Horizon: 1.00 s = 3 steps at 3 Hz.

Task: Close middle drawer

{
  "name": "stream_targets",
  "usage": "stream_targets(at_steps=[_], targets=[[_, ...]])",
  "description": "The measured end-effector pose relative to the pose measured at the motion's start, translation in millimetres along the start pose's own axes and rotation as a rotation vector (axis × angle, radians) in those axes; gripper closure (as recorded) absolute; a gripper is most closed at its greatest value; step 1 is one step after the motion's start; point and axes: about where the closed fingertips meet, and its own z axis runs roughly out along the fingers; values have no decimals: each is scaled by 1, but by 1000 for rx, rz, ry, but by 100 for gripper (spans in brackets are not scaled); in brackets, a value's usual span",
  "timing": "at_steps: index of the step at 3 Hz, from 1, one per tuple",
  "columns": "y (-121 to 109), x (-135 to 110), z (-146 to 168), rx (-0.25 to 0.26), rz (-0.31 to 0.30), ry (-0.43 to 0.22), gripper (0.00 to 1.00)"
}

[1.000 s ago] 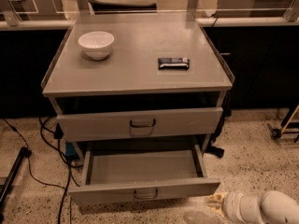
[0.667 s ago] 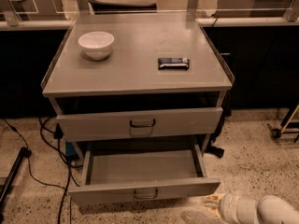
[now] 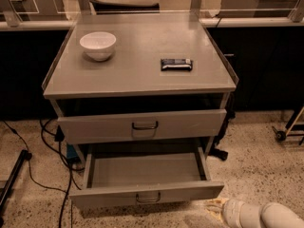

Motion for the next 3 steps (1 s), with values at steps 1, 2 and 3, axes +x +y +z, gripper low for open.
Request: stream_targets(at_steps=[1,2,3], targets=[[-6,-5,17,30,-29,-47,100],[-12,-13,35,37,-54,-85,100],[-22,-18,53,45,-76,-116,100]])
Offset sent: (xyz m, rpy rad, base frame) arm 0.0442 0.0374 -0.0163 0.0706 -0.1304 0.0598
